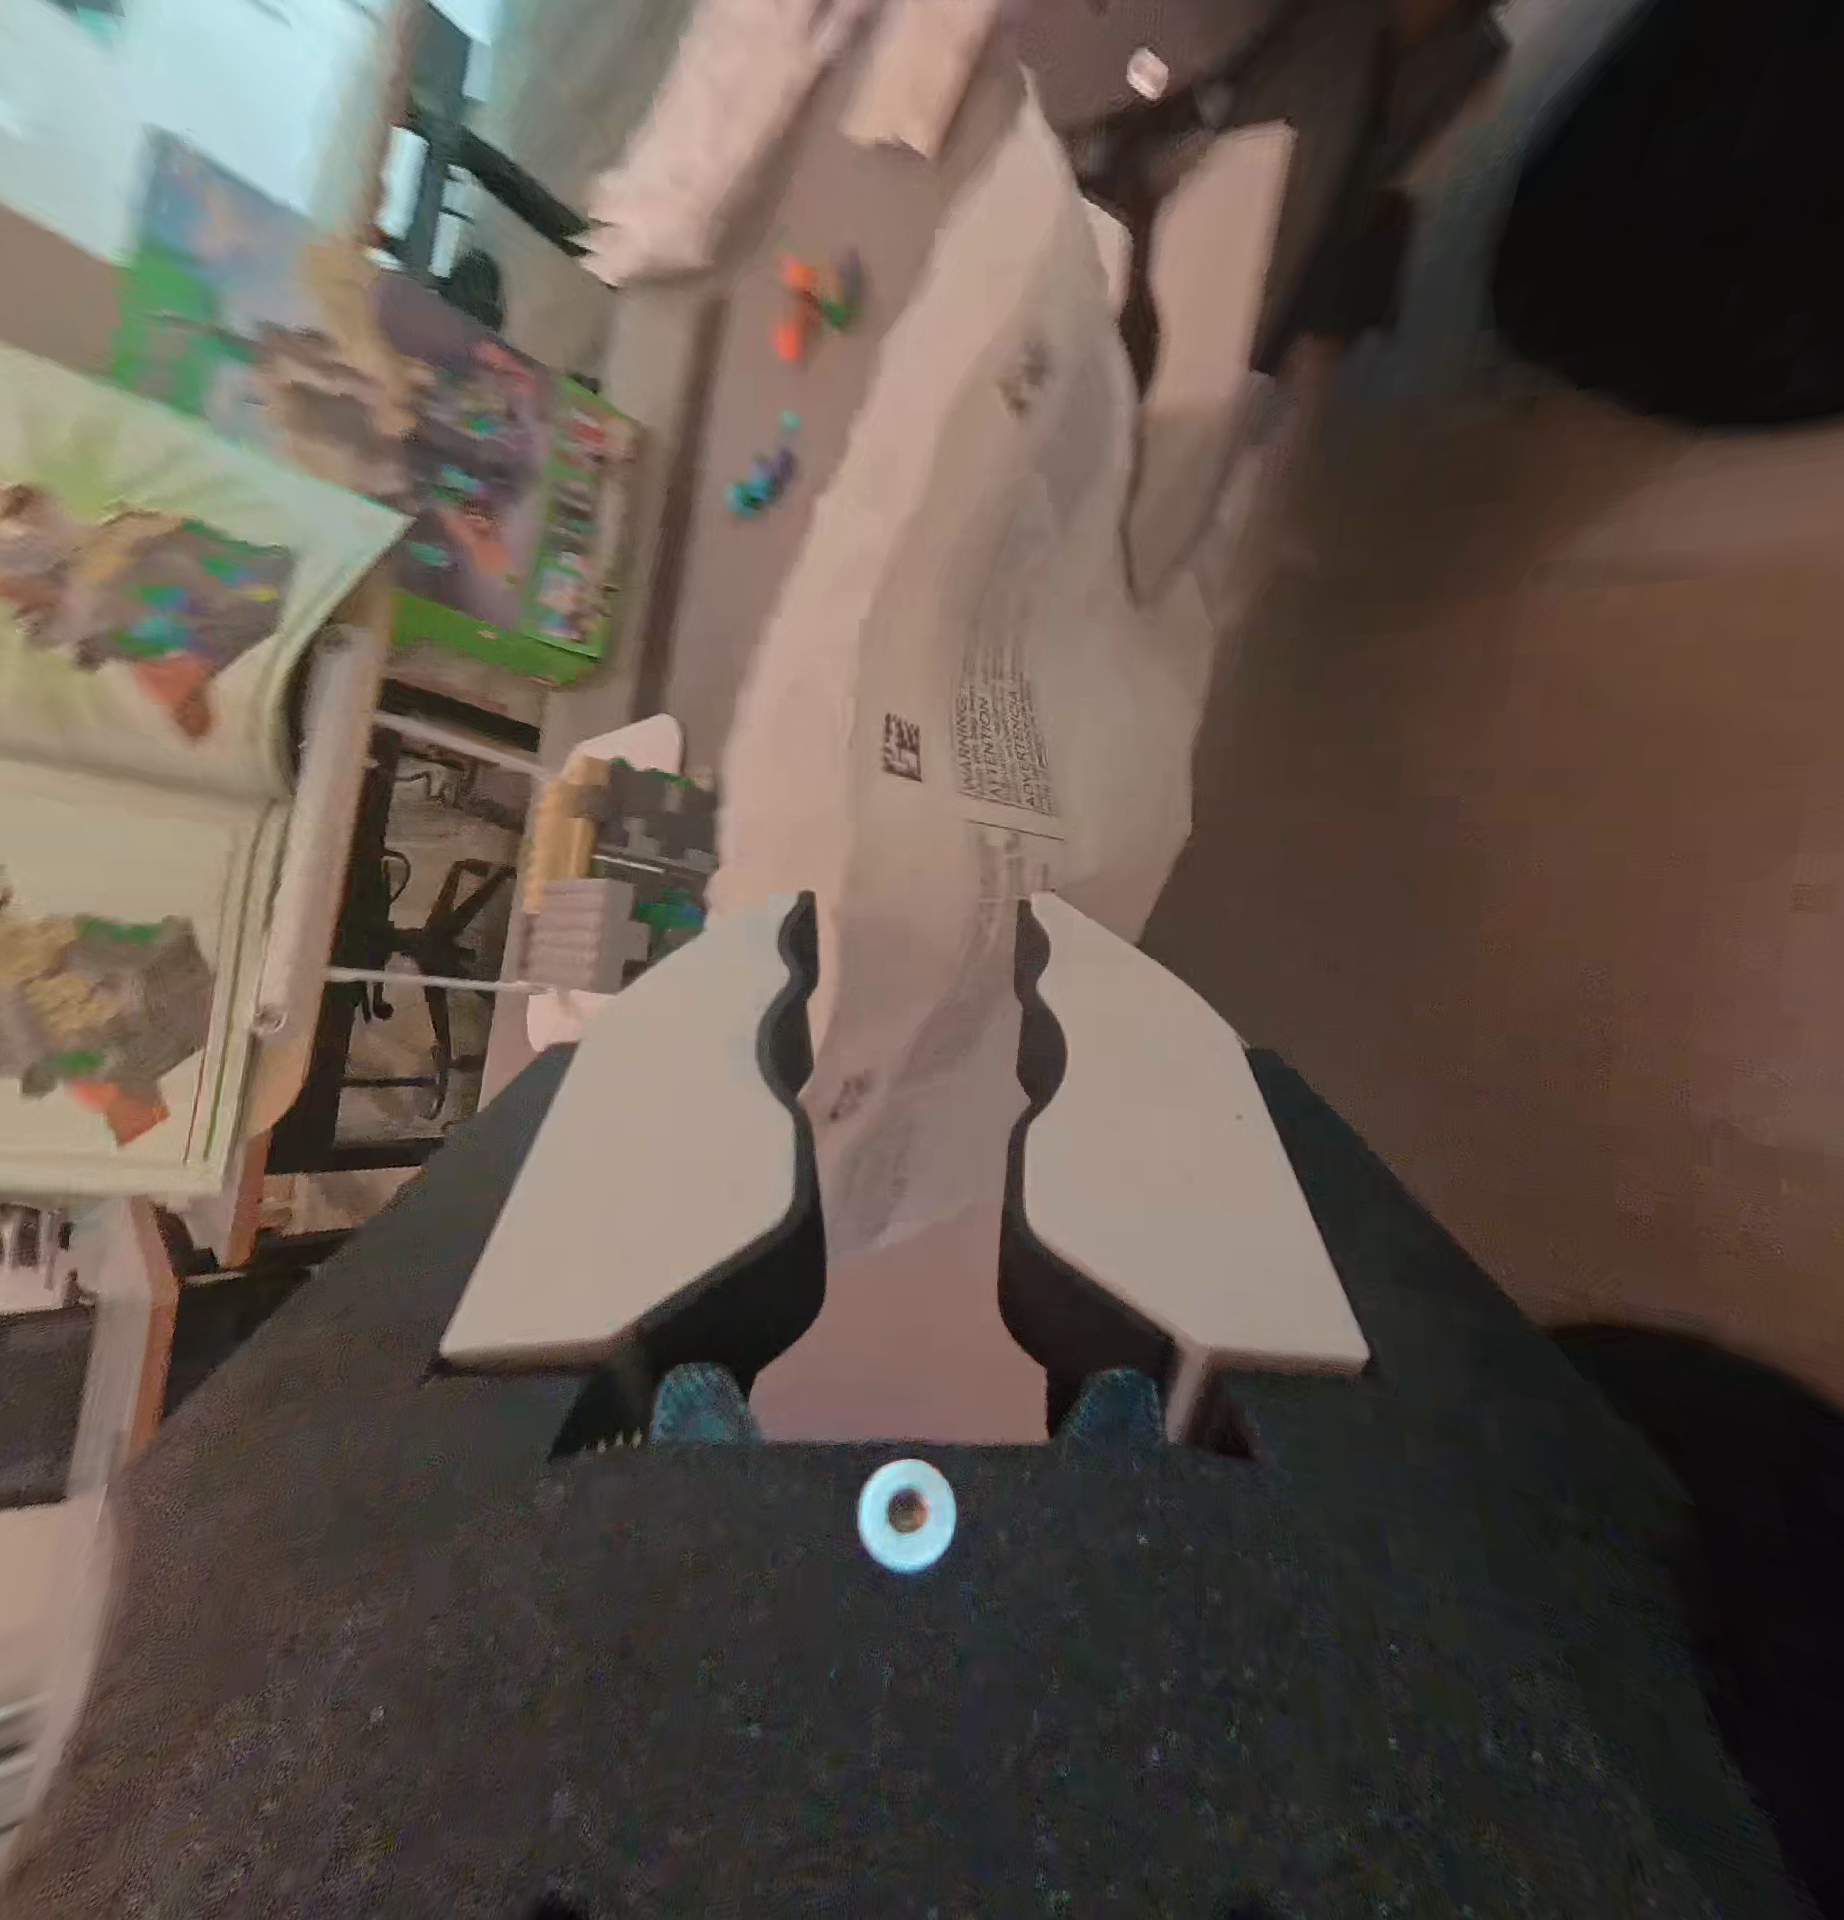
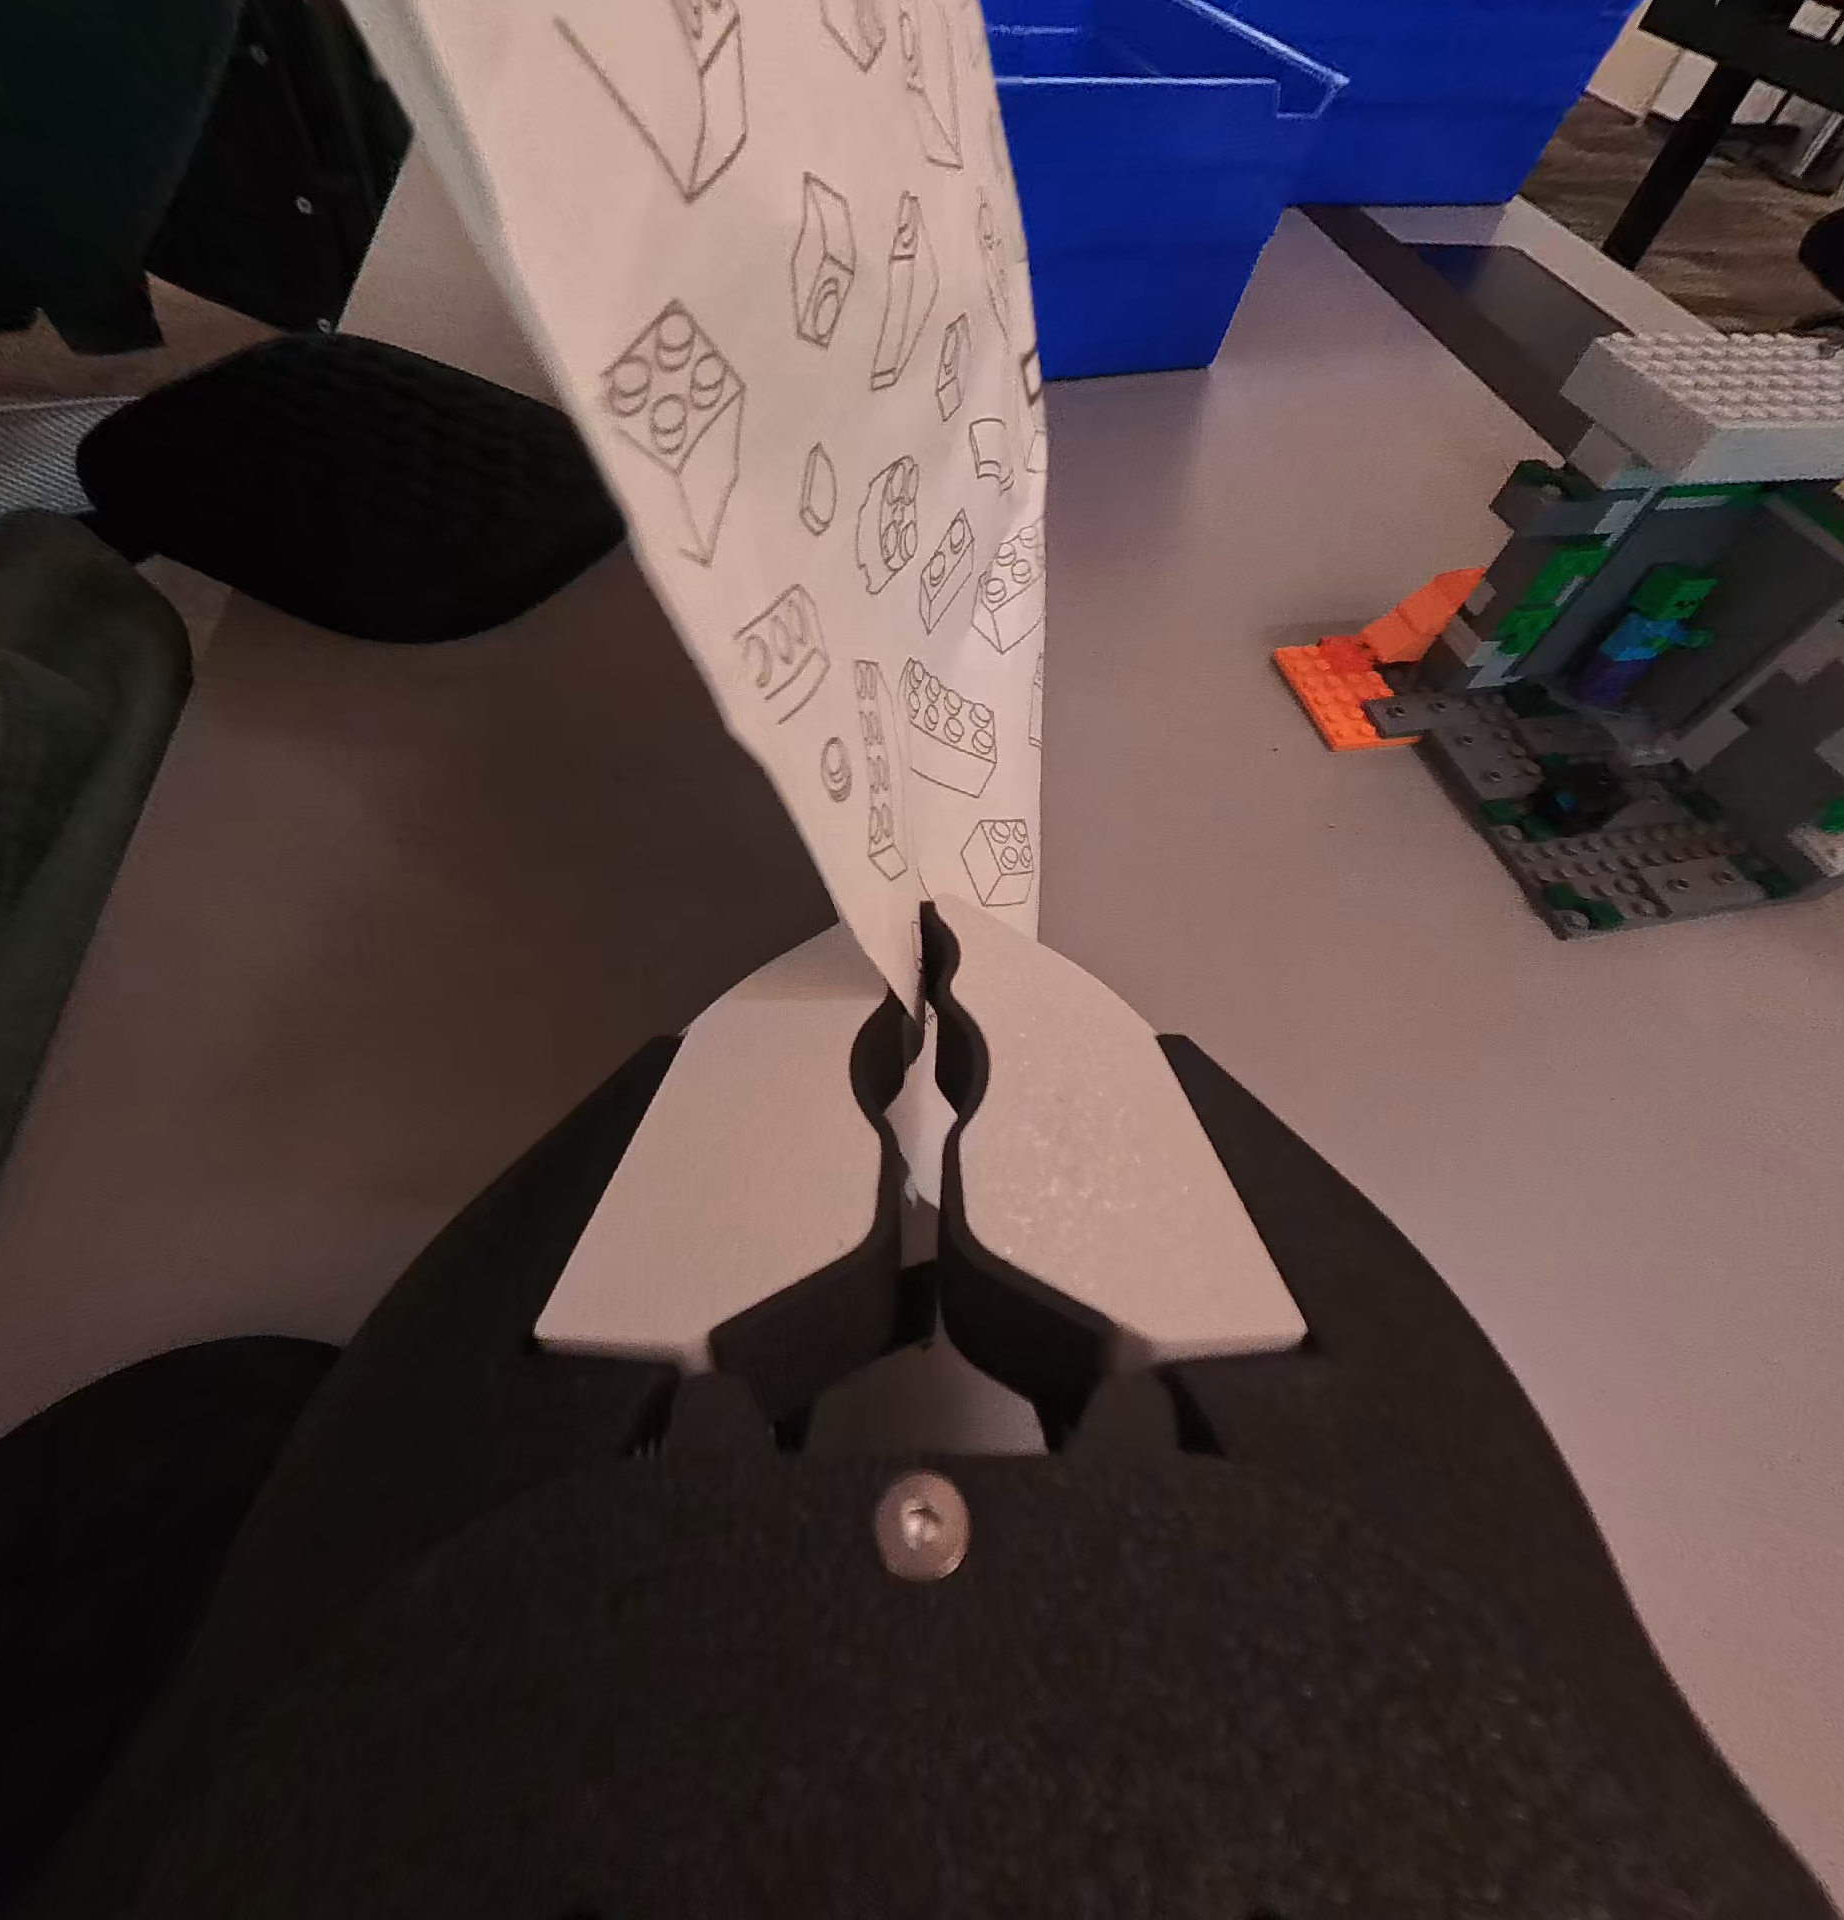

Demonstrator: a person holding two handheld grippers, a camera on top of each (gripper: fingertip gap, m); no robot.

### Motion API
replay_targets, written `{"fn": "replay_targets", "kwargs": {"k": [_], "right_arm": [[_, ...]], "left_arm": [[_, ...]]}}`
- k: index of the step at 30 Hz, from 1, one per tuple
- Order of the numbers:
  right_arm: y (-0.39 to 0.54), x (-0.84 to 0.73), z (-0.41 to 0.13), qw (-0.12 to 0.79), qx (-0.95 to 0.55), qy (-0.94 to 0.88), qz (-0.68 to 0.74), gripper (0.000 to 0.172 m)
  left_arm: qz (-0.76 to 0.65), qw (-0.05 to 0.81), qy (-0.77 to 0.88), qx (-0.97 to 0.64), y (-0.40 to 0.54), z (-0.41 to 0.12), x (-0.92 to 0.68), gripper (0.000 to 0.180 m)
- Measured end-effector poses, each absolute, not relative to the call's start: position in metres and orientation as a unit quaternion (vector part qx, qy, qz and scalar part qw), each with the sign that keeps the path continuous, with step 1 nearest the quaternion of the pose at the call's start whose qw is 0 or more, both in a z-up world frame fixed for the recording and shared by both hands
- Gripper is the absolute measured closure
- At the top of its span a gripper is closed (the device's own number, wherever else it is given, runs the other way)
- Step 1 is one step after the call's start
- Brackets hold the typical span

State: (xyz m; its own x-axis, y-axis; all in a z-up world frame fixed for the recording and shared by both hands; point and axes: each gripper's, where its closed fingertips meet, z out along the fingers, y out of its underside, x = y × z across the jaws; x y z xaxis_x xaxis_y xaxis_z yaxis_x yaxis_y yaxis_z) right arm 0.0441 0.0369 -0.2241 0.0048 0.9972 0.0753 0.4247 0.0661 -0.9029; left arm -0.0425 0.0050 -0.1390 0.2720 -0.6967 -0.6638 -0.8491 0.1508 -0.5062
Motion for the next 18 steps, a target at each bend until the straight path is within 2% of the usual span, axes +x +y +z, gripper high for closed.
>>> {"fn": "replay_targets", "kwargs": {"k": [4,8,10,12,16,18], "right_arm": [[0.034,0.045,-0.228,0.402,-0.589,-0.613,0.34,0.172],[0.037,0.05,-0.233,0.387,-0.61,-0.606,0.333,0.171],[0.036,0.054,-0.228,0.36,-0.627,-0.598,0.346,0.157],[0.028,0.057,-0.207,0.328,-0.629,-0.594,0.379,0.129],[0.005,0.058,-0.125,0.34,-0.584,-0.598,0.43,0.124],[0.003,0.049,-0.1,0.361,-0.597,-0.604,0.385,0.124]], "left_arm": [[0.172,0.438,0.637,-0.611,0.012,-0.156,-0.042,0.156],[0.18,0.402,0.683,-0.583,-0.001,-0.173,-0.04,0.18],[0.2,0.394,0.689,-0.574,-0.002,-0.176,-0.04,0.18],[0.213,0.378,0.699,-0.568,-0.003,-0.181,-0.043,0.18],[0.223,0.356,0.694,-0.584,0.001,-0.183,-0.048,0.18],[0.236,0.345,0.698,-0.582,0.004,-0.185,-0.049,0.18]]}}
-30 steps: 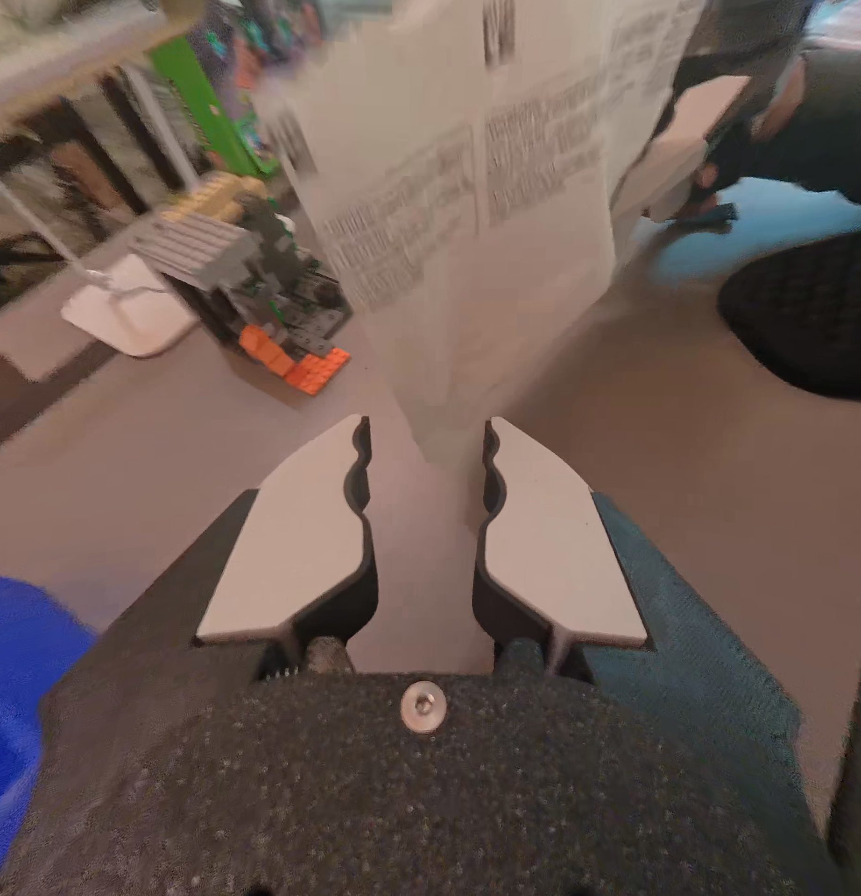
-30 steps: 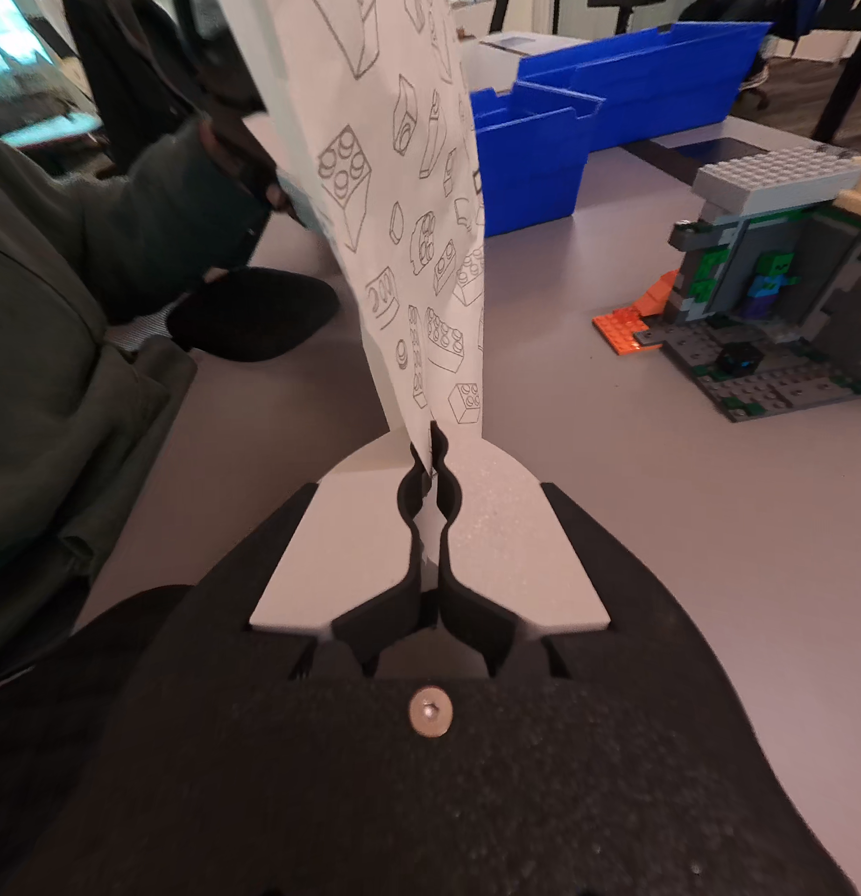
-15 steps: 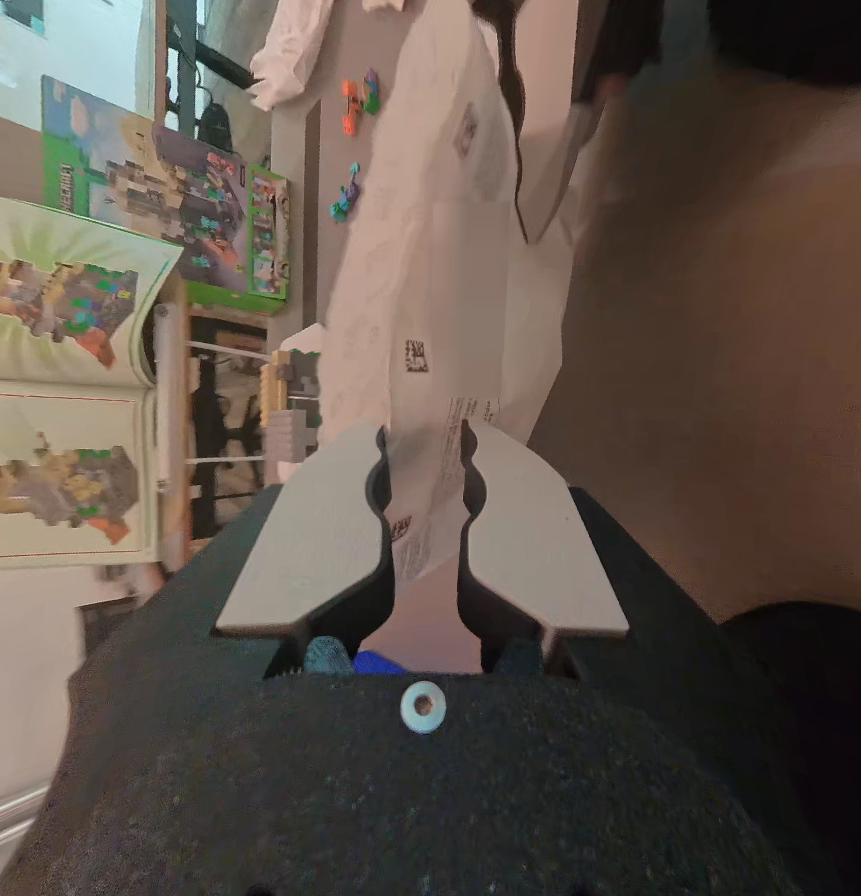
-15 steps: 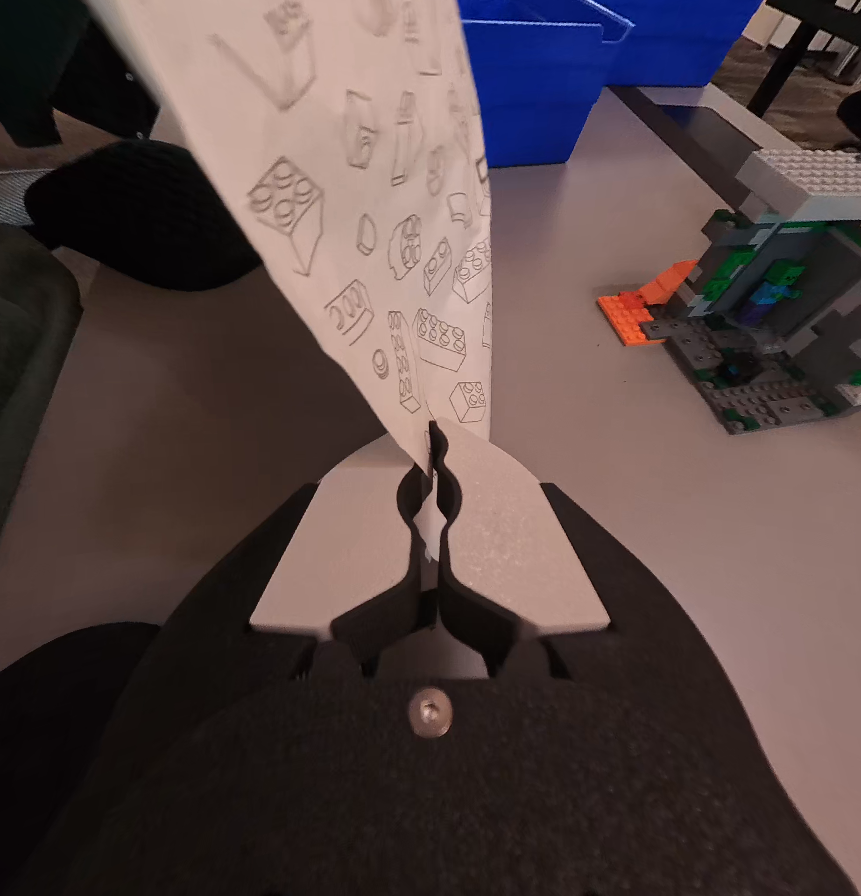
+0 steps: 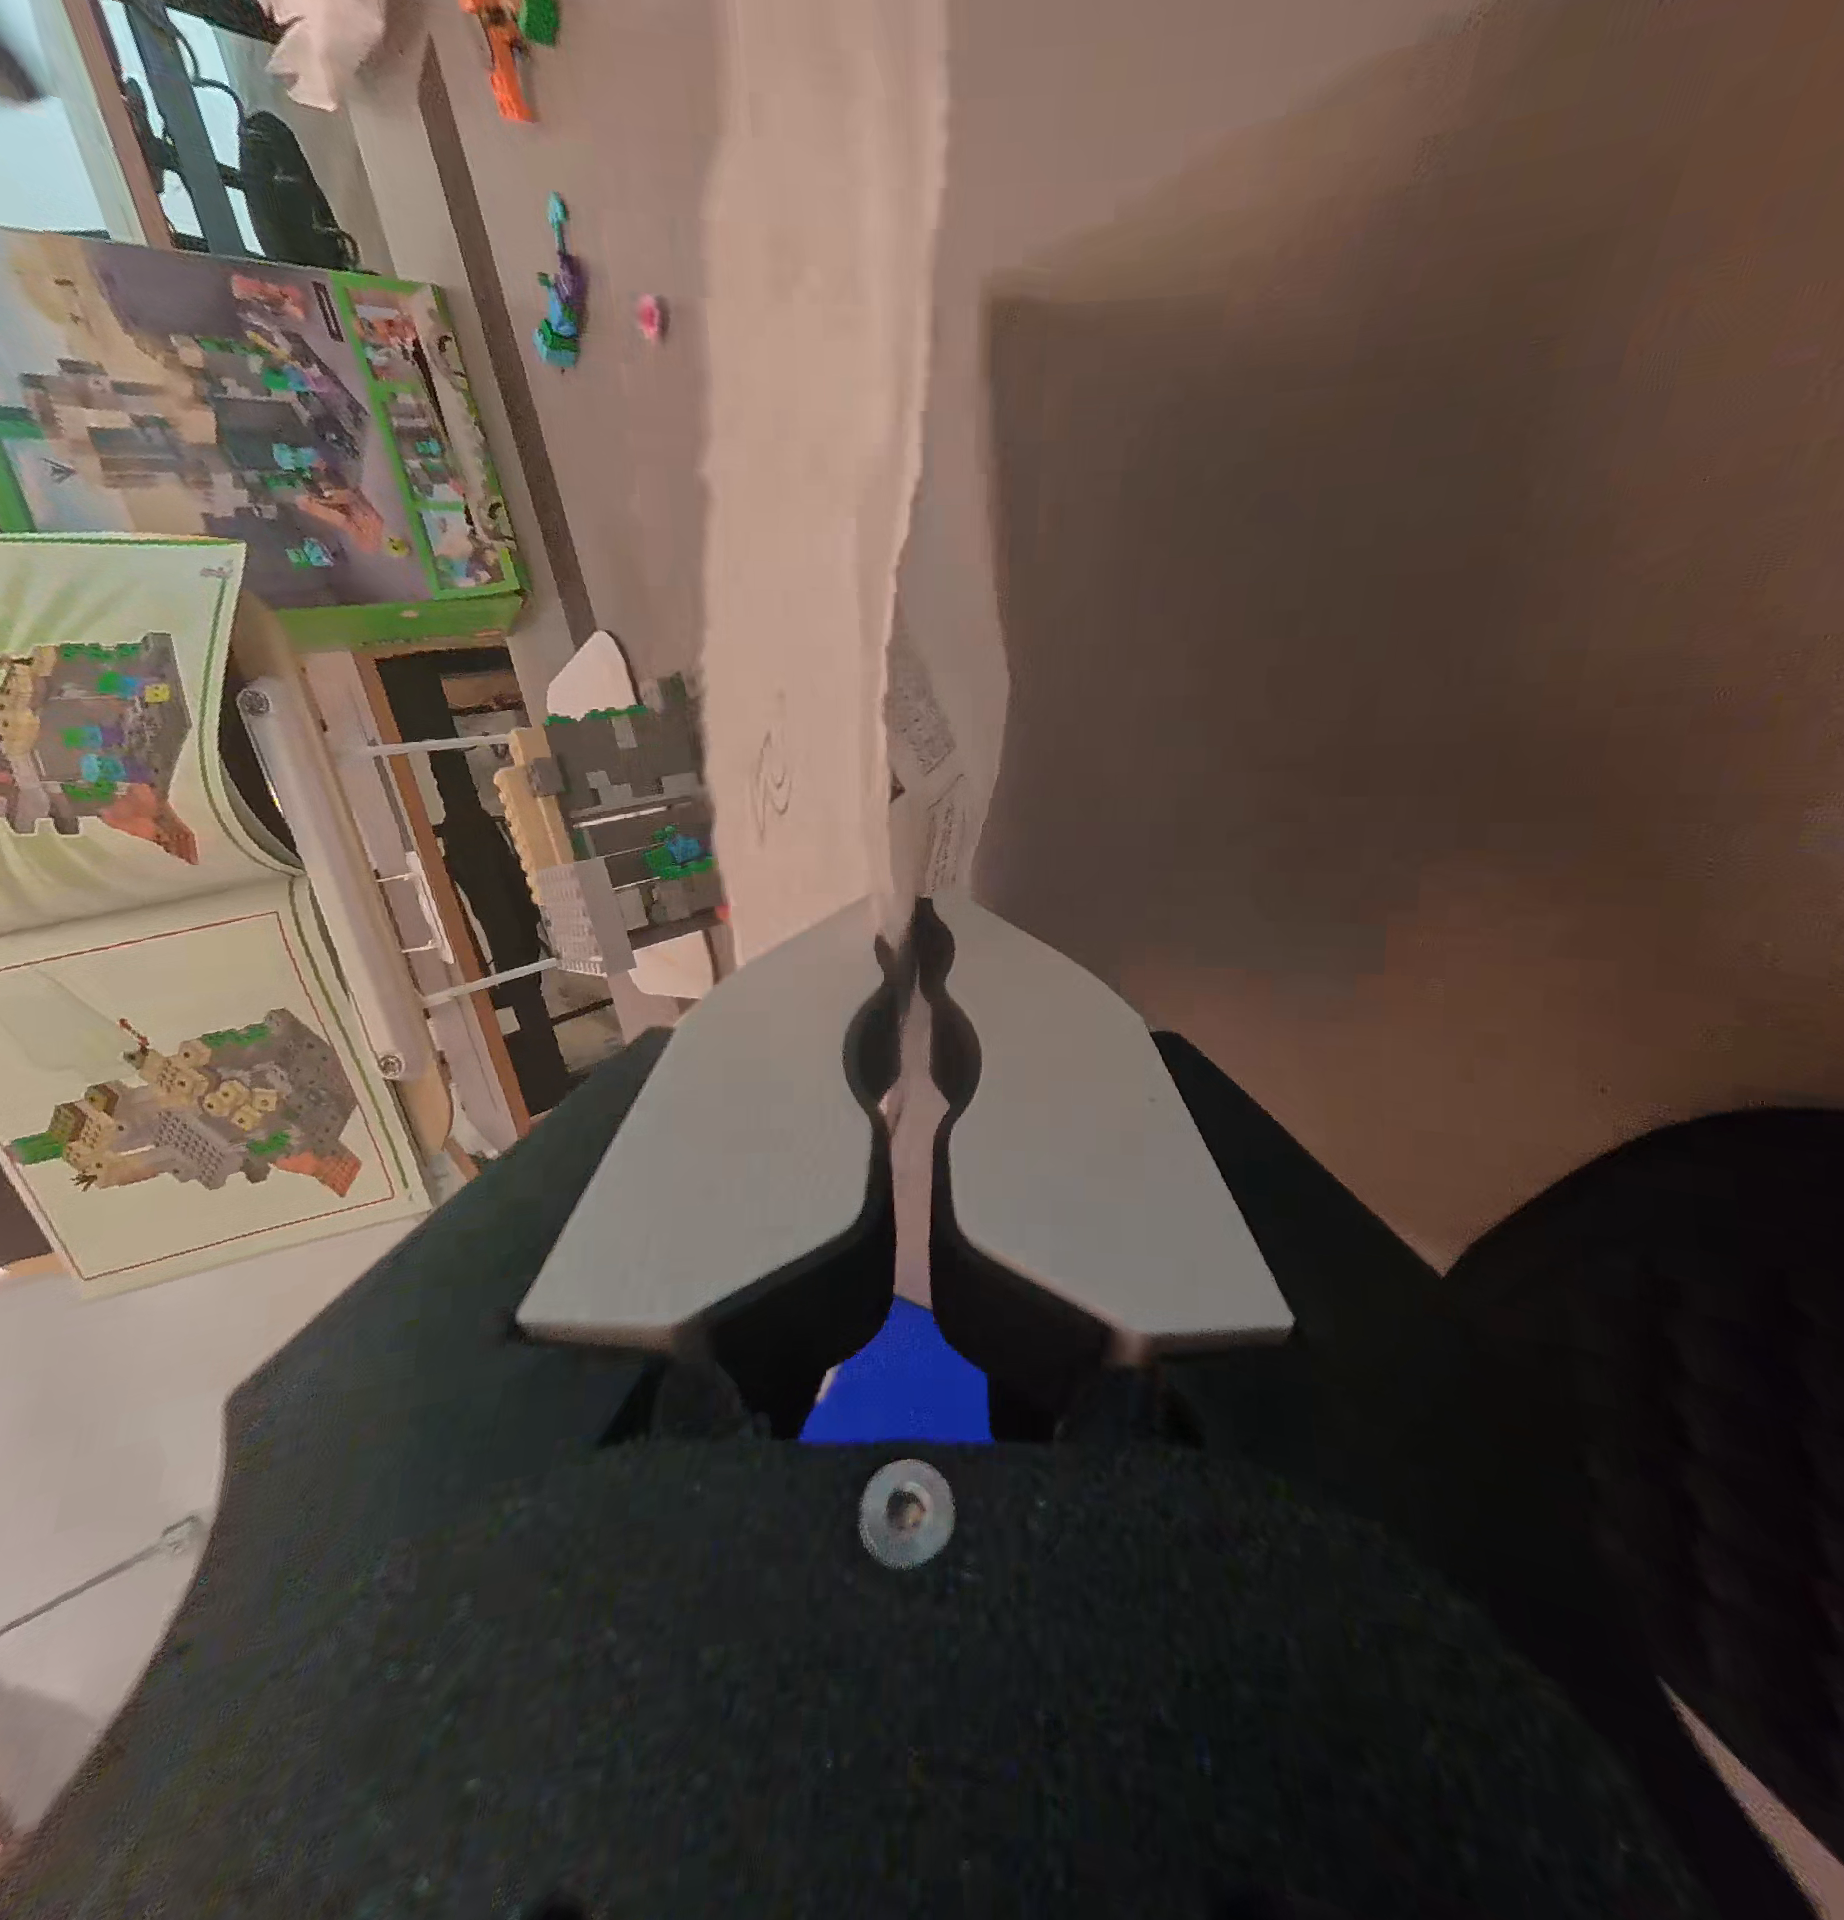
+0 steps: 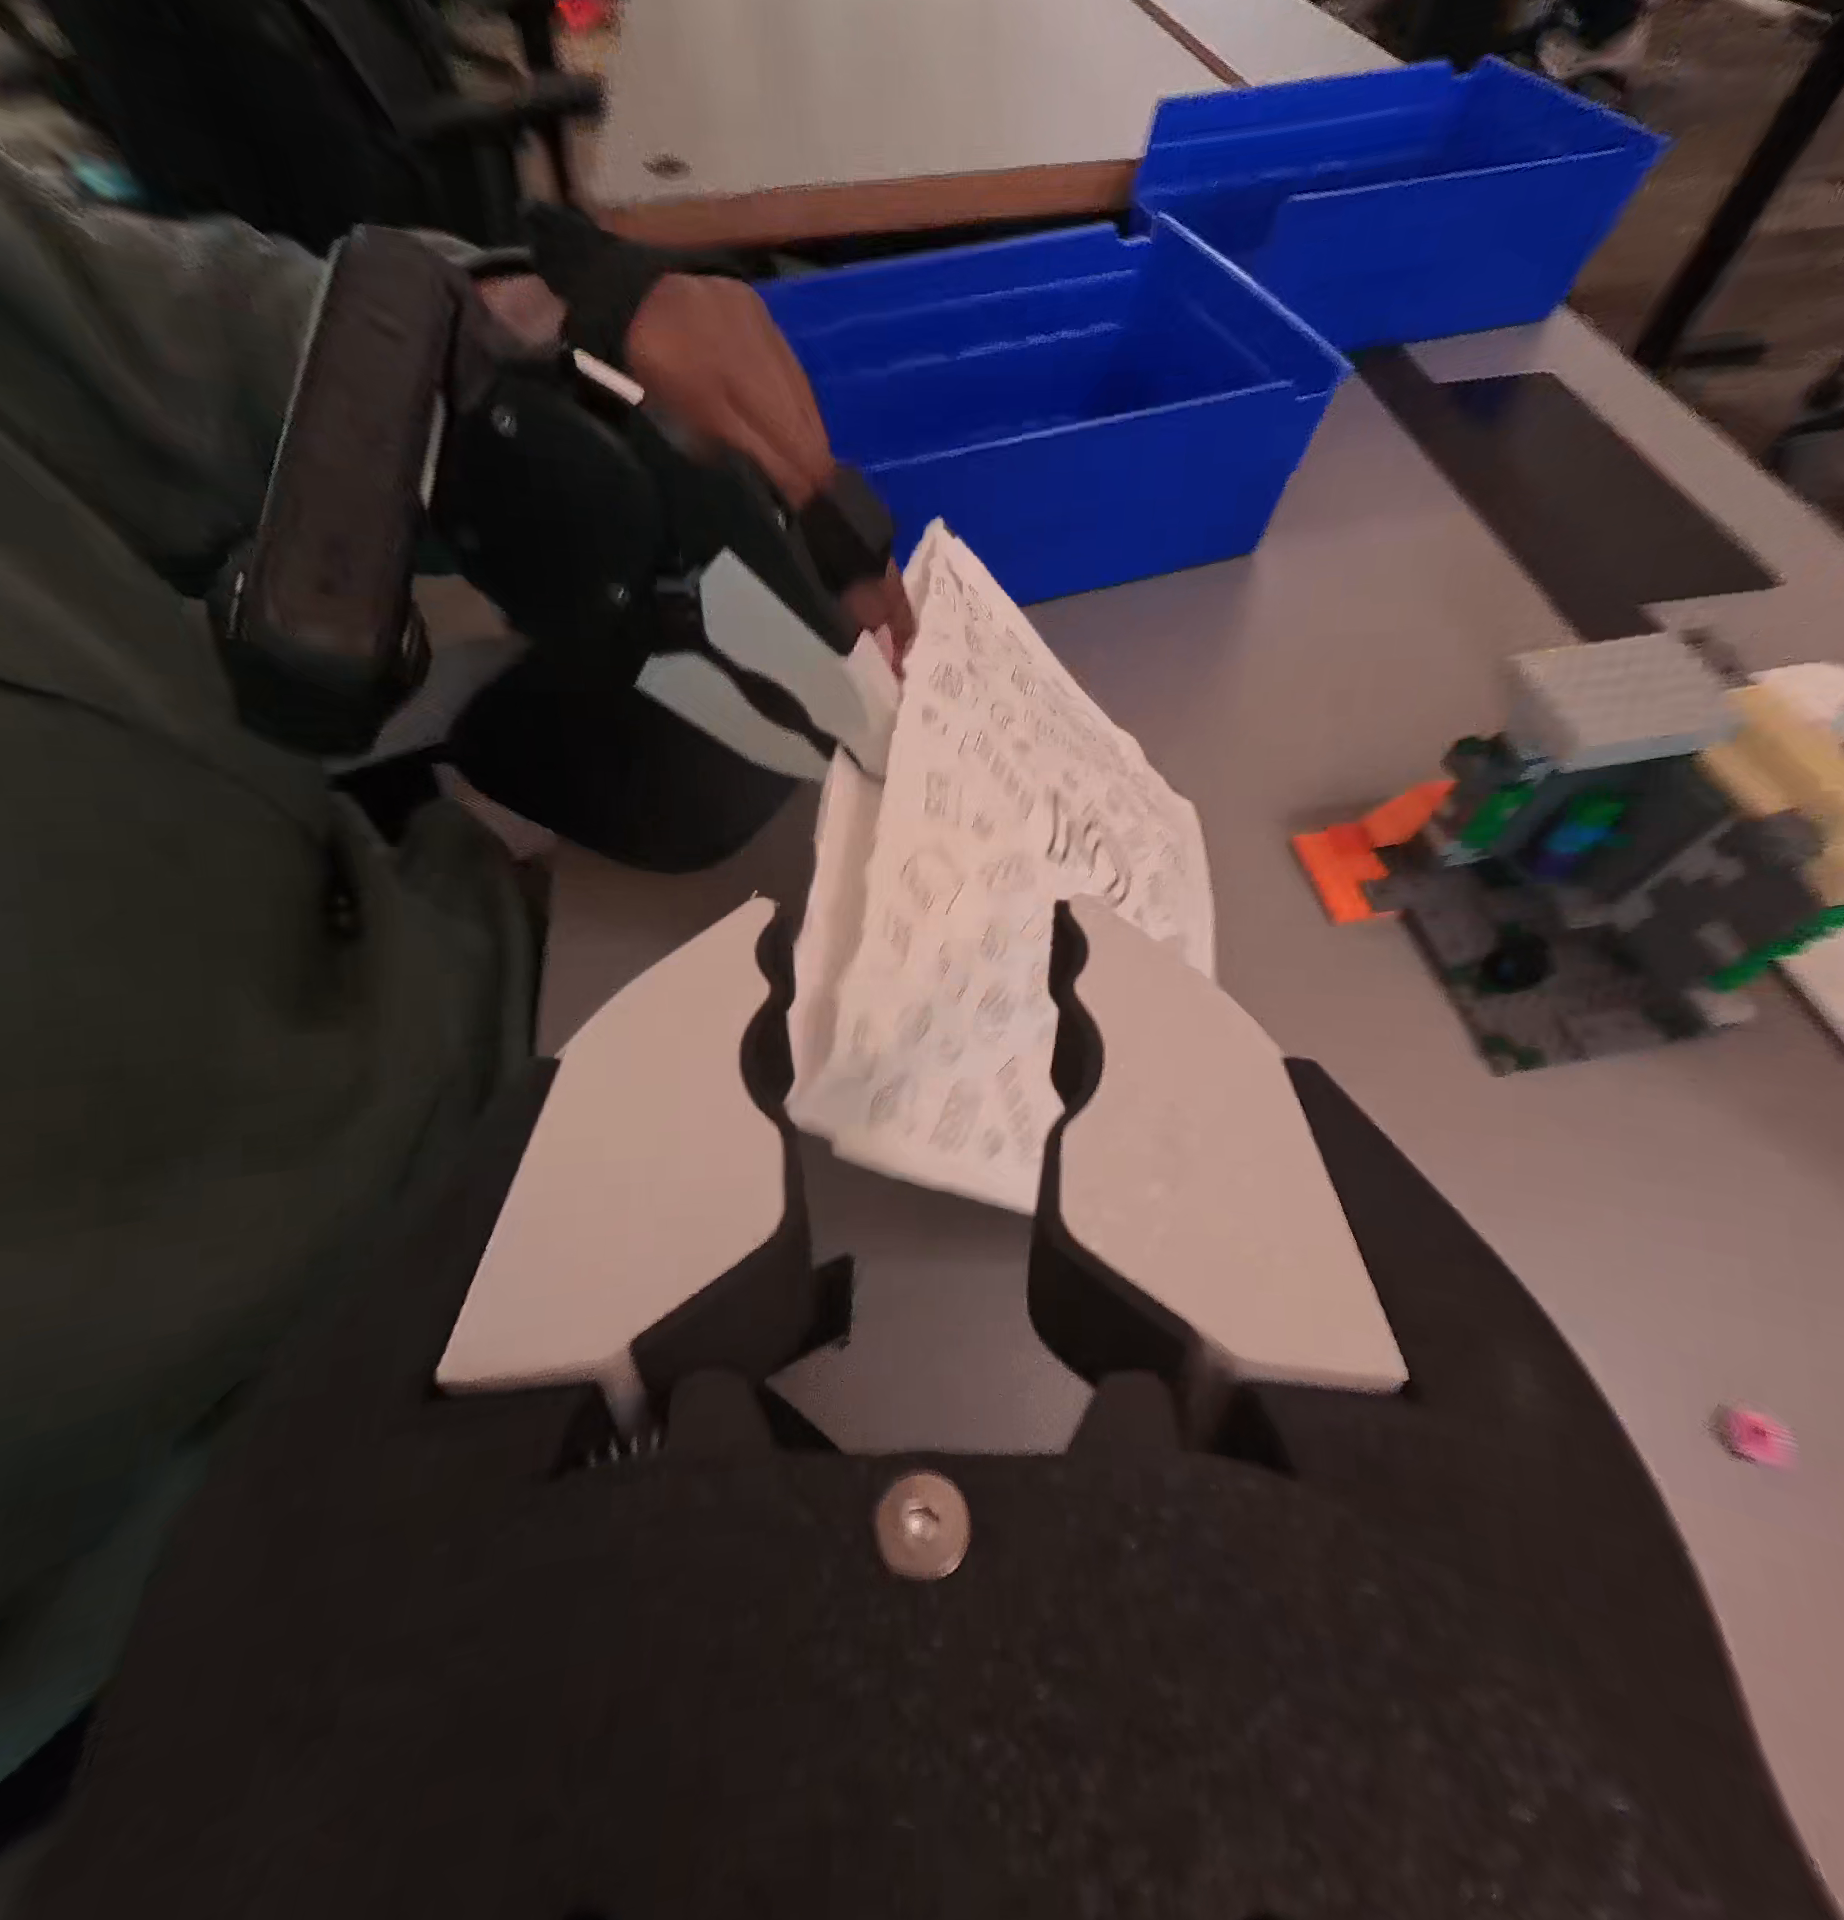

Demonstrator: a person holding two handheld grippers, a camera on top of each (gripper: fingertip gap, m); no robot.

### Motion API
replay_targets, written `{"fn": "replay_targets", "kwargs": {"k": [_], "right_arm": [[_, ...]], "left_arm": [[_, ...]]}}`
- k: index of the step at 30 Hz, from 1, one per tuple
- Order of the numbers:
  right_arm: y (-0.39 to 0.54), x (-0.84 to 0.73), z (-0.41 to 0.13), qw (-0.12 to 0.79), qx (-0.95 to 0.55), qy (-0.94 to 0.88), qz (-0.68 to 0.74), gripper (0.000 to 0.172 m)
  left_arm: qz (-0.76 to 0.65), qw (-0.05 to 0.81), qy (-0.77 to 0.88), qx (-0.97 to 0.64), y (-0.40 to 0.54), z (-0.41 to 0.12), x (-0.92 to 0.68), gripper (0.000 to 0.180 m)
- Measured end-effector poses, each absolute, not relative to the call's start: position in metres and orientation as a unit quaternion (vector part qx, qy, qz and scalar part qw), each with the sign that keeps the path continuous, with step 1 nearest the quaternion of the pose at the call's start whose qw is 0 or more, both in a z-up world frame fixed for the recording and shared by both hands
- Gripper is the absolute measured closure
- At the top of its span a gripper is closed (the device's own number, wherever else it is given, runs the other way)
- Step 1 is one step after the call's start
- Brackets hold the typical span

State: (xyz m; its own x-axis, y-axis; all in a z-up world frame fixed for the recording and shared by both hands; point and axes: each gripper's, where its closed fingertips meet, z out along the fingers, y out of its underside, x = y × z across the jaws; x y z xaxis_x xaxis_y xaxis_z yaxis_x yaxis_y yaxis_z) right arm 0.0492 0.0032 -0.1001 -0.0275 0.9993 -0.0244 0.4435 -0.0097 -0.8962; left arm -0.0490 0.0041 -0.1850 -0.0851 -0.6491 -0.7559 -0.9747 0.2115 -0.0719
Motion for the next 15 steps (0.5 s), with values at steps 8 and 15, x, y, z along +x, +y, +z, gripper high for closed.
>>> {"fn": "replay_targets", "kwargs": {"k": [8,15], "right_arm": [[0.013,0.001,-0.165,0.34,-0.655,-0.665,0.114,0.129],[0.025,-0.012,-0.181,0.342,-0.639,-0.689,0.033,0.137]], "left_arm": [[0.253,0.331,0.696,-0.585,0.01,-0.192,-0.038,0.18],[0.245,0.326,0.715,-0.568,-0.003,-0.203,-0.037,0.18]]}}
